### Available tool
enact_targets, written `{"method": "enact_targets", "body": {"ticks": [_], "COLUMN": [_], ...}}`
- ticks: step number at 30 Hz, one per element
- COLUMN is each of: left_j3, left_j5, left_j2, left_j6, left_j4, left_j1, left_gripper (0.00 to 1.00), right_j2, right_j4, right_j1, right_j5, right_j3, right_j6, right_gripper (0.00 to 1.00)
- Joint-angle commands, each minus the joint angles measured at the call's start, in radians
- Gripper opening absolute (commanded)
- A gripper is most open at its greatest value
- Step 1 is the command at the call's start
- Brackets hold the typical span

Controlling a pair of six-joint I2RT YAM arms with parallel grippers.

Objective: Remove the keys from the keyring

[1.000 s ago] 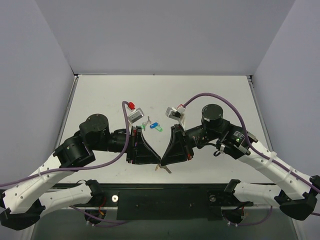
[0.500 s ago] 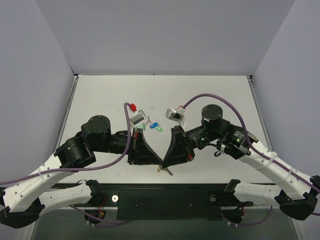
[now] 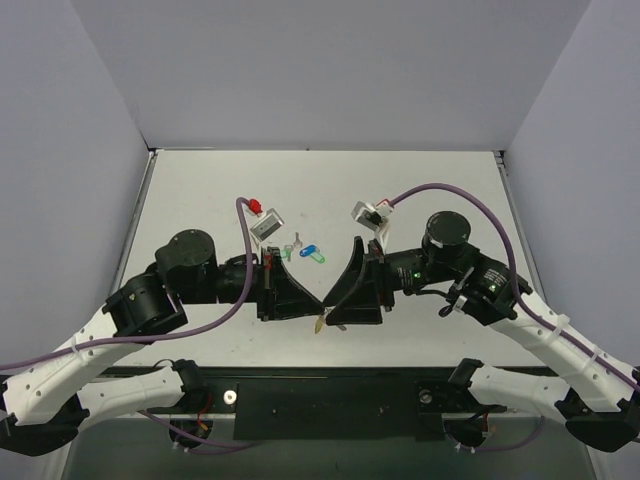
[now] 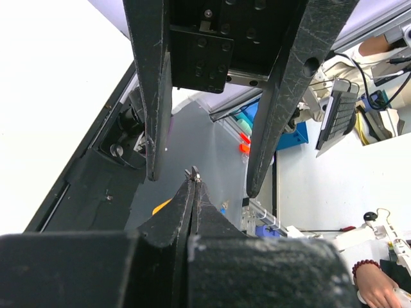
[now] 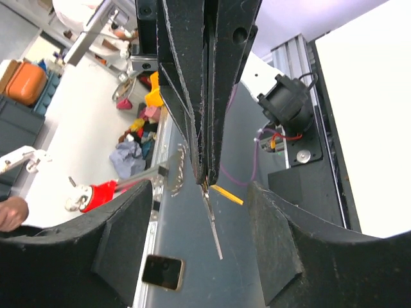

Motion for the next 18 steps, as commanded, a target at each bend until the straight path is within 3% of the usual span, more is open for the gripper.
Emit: {"method": "enact_targets", "body": {"ticks": [1,4,7,18], "left_j3": [0.061,0.066,0.058,0.041], "left_j5": [-0.036,-0.060,-0.077,-0.158], "left_j2": [-0.012,-0.014,-0.021,-0.055], "left_j6": [-0.020,-0.026,-0.030,-0.037], "left_j4": [0.058,0.059,0.076,0.087], "left_j1": [-0.007,-0.007,-0.005,-0.007], "left_gripper": [0.00,0.00,0.00,0.00], "right_j2": [-0.049,-0.069,-0.082,-0.082], "right_j4": [0.209,0.327,0.418,0.544], "right_j1": [-0.008,-0.008,-0.007,-0.008], "right_j5": [0.067,0.115,0.167,0.199], "right_j3": [-0.053,-0.105,-0.142,-0.185], "right_j6": [0.112,0.184,0.231,0.315], "right_gripper": [0.56,0.54,0.42,0.41]}}
